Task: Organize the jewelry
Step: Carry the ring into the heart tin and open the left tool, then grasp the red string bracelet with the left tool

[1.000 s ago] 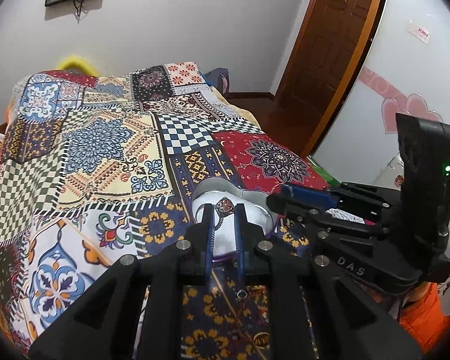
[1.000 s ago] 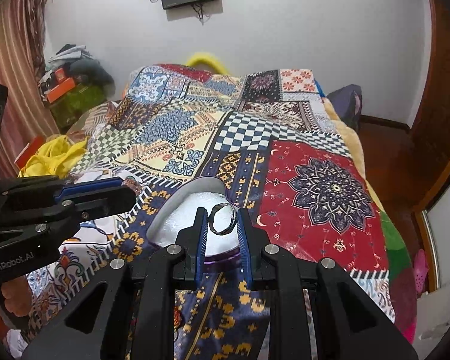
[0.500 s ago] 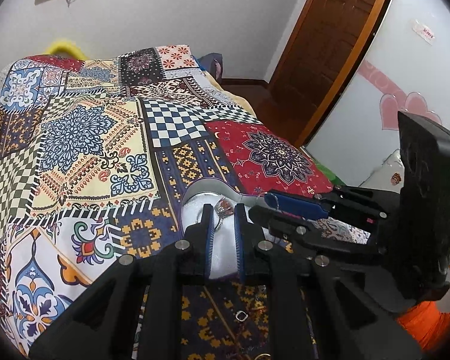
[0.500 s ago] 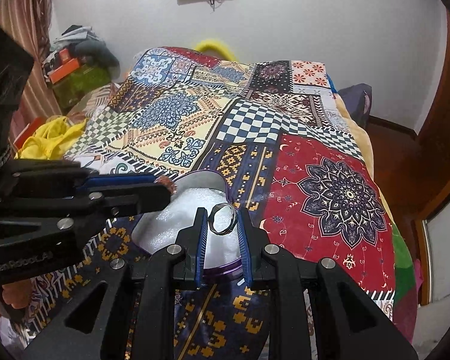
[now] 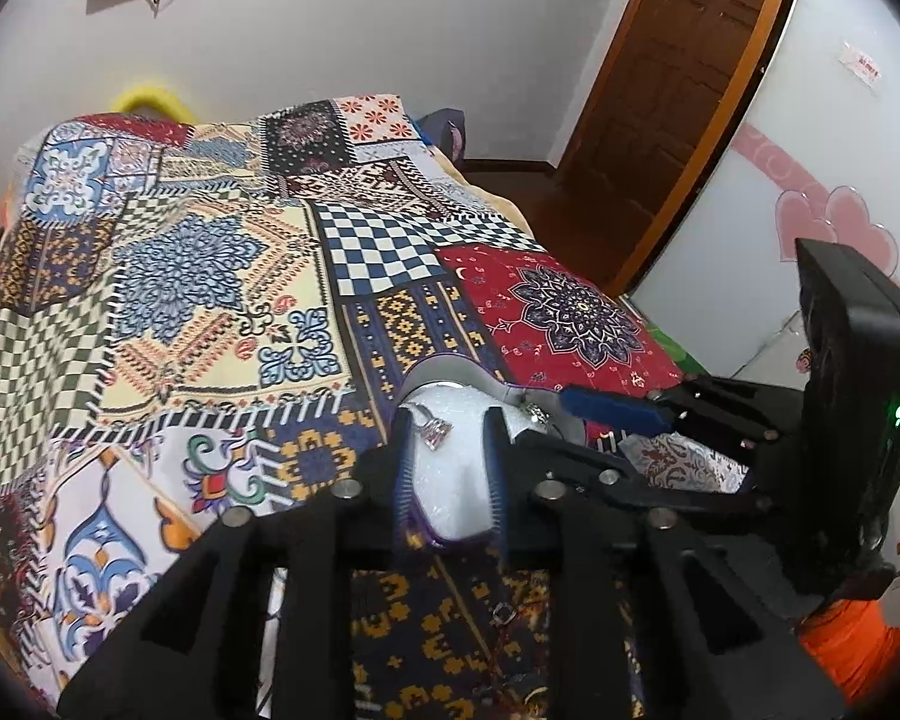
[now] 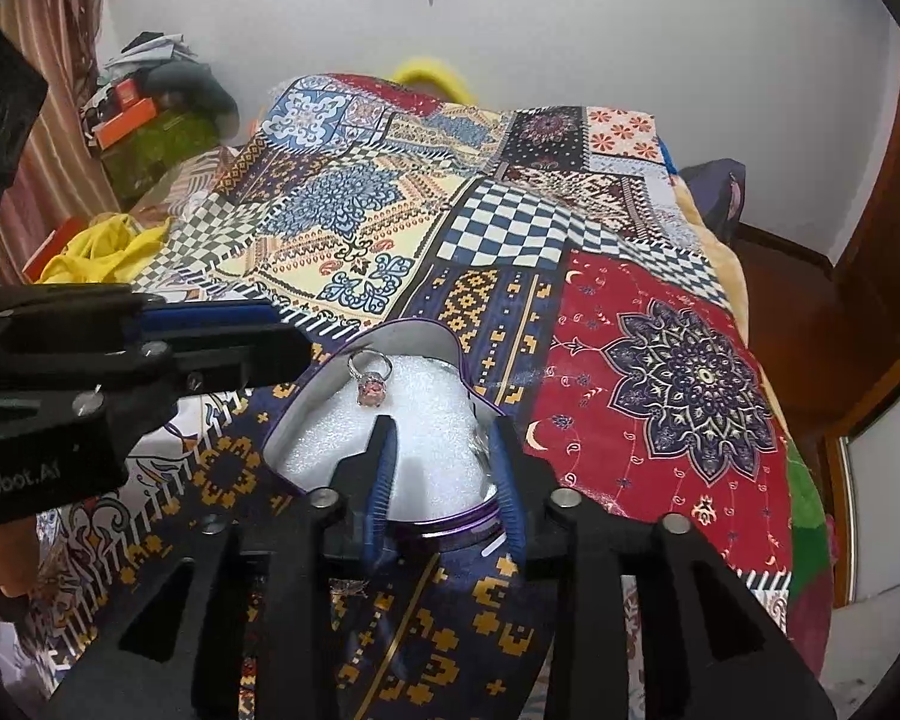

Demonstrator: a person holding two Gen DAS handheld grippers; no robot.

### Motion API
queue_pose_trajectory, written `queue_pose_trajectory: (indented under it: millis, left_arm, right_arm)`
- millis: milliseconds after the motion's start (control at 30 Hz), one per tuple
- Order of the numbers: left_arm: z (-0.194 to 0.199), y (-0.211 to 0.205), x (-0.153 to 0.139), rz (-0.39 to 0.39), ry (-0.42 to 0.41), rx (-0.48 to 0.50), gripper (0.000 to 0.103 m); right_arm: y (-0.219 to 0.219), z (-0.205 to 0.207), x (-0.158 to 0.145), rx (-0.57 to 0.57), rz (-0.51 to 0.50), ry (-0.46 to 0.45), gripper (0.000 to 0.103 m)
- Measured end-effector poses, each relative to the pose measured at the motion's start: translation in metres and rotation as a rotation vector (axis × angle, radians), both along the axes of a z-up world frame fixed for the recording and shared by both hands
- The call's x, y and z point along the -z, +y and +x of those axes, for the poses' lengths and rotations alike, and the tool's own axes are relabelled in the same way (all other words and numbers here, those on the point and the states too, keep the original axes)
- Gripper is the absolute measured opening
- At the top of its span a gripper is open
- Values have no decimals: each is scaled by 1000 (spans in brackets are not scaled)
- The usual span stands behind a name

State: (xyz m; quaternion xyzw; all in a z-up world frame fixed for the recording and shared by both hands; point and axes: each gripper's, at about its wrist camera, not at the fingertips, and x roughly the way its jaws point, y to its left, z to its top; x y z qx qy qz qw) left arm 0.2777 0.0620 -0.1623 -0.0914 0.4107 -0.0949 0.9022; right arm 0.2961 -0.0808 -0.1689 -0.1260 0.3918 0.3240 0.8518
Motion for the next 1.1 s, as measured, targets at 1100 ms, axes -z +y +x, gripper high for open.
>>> queue_pose_trajectory:
  millis: [1100]
  left_arm:
    - [-90,-22,22,138,75,24,38]
  right_arm:
    - [-49,-76,-17,102,29,-17,32]
